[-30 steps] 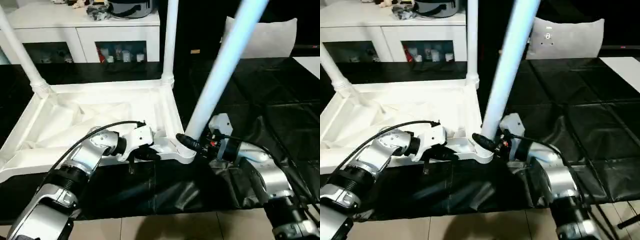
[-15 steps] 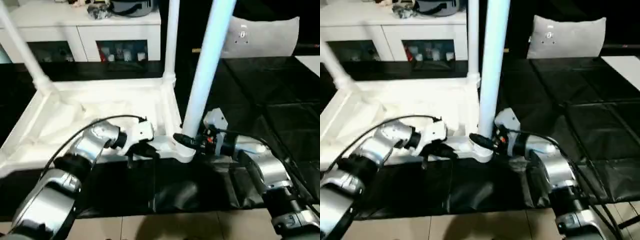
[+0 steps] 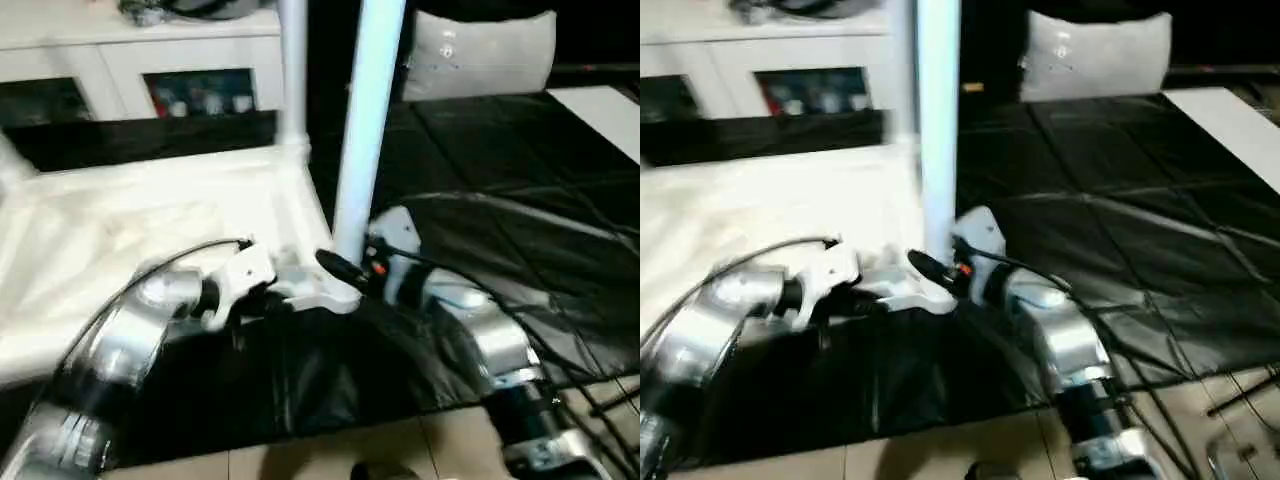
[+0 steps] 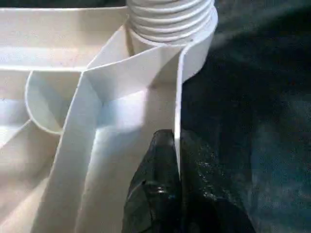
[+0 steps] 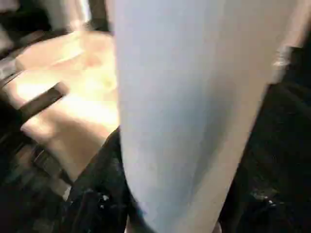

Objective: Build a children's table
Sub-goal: Insert table leg to table base

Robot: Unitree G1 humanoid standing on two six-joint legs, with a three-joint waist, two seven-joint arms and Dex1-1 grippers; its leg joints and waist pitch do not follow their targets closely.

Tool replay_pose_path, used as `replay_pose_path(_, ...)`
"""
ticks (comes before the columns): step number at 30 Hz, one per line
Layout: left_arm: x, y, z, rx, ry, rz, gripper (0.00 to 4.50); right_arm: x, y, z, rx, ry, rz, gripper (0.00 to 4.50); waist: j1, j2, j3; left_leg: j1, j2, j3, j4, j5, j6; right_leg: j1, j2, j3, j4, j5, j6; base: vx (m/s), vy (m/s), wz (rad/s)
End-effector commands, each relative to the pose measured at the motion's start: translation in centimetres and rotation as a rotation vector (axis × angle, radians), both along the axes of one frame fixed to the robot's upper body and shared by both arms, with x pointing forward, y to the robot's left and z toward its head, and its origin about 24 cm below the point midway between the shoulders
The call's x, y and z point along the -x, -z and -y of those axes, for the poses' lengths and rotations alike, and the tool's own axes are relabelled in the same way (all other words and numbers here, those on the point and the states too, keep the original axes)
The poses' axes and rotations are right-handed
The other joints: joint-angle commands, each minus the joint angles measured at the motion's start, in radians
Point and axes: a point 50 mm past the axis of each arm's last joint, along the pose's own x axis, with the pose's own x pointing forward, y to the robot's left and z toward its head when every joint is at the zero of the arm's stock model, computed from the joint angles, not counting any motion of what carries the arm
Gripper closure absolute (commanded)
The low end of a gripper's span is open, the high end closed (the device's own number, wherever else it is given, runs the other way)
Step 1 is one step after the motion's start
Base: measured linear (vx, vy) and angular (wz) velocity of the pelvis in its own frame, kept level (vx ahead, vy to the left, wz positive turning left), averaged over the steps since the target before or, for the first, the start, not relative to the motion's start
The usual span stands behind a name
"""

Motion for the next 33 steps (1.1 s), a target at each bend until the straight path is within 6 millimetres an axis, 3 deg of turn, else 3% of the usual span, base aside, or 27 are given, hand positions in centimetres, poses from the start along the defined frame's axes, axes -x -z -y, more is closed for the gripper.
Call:
replay_pose_path(1,0.6,-1.6,1.8,0.075,-0.002,0.037,4.50,1.0,5.5,2.1,0.139,0.137,-0.263,2.61,0.019,0.010,-0.024,-0.025,0.059,-0.020,-0.088,-0.245,0.035,0.042,-0.082,0.055,-0.075,-0.379,-0.219,0.000,0.000,0.00)
replay_pose_path(2,0.7,-1.7,2.2,0.076,-0.001,0.042,4.50,1.0,5.5,2.0,0.132,0.144,-0.267,2.61,0.024,0.009,-0.028,-0.020,0.057,-0.013,-0.084,-0.223,0.046,0.040,-0.079,0.056,-0.077,-0.349,-0.233,0.000,0.000,0.00)
replay_pose_path(6,1.4,-2.1,3.8,0.106,0.014,0.026,4.50,1.0,5.4,1.7,0.107,0.157,-0.288,2.61,0.054,0.011,-0.032,-0.021,0.054,-0.005,-0.078,-0.107,0.070,0.052,-0.077,0.054,-0.061,-0.178,-0.268,0.000,0.000,0.00)
replay_pose_path(7,1.3,-1.9,3.8,0.084,0.010,0.030,4.50,0.9,5.4,1.7,0.113,0.155,-0.284,2.61,0.058,0.017,-0.033,-0.020,0.053,-0.005,-0.077,-0.100,0.071,0.053,-0.075,0.053,-0.060,-0.165,-0.270,0.000,0.000,0.00)
replay_pose_path(8,1.3,-1.9,3.8,0.084,0.010,0.030,4.50,0.9,5.4,1.7,0.113,0.155,-0.284,2.61,0.060,0.012,-0.031,-0.020,0.053,-0.004,-0.078,-0.104,0.072,0.055,-0.075,0.052,-0.060,-0.158,-0.271,0.000,0.000,0.00)
replay_pose_path(10,1.3,-1.6,3.5,0.026,-0.017,0.042,4.50,0.9,4.9,1.5,0.103,0.145,-0.256,2.61,0.062,0.017,-0.031,-0.018,0.052,-0.005,-0.079,-0.128,0.067,0.056,-0.077,0.051,-0.063,-0.195,-0.263,0.000,0.000,0.00)
replay_pose_path(15,0.8,-1.6,2.9,-0.035,-0.016,0.116,4.50,1.1,3.2,1.6,-0.008,0.106,-0.175,2.61,0.067,0.007,-0.033,-0.017,0.054,-0.006,-0.079,-0.137,0.063,0.057,-0.077,0.052,-0.069,-0.244,-0.231,0.000,0.000,0.00)
replay_pose_path(16,0.8,-1.6,2.9,-0.036,-0.014,0.119,4.50,1.1,3.1,1.6,-0.014,0.106,-0.171,2.61,0.070,0.010,-0.035,-0.015,0.055,-0.006,-0.078,-0.122,0.065,0.056,-0.077,0.052,-0.064,-0.227,-0.231,0.000,0.000,0.00)
replay_pose_path(18,0.3,-2.0,2.8,-0.039,0.053,0.193,4.50,1.0,2.1,2.4,-0.104,0.121,-0.127,2.61,0.076,0.000,-0.041,-0.015,0.053,-0.003,-0.073,-0.081,0.077,0.058,-0.076,0.052,-0.056,-0.174,-0.235,0.000,0.000,0.00)
replay_pose_path(20,0.0,-2.0,2.5,-0.050,0.087,0.214,4.50,1.0,1.6,3.0,-0.133,0.131,-0.099,2.61,0.081,0.003,-0.046,-0.010,0.052,-0.001,-0.069,-0.054,0.084,0.056,-0.074,0.051,-0.052,-0.131,-0.240,0.000,0.000,0.00)
replay_pose_path(28,-1.3,-2.5,1.1,0.002,0.085,0.207,4.50,1.1,-1.1,5.0,-0.267,0.134,-0.005,2.61,0.081,0.002,-0.062,-0.014,0.053,-0.002,-0.058,0.024,0.093,0.071,-0.079,0.048,-0.031,-0.008,-0.273,0.000,0.000,0.00)
replay_pose_path(30,-1.1,-3.0,1.3,0.082,0.118,0.156,4.06,1.1,-1.6,5.2,-0.276,0.127,0.013,2.61,0.080,-0.001,-0.068,-0.015,0.048,0.001,-0.052,0.055,0.101,0.074,-0.078,0.048,-0.025,0.033,-0.288,0.000,0.000,0.00)
replay_pose_path(33,-0.8,-3.6,1.6,0.141,0.175,0.126,3.92,1.0,-2.0,5.3,-0.277,0.130,0.025,2.61,0.085,-0.003,-0.075,-0.019,0.043,0.003,-0.041,0.107,0.124,0.073,-0.077,0.049,-0.014,0.102,-0.307,0.000,0.000,0.00)
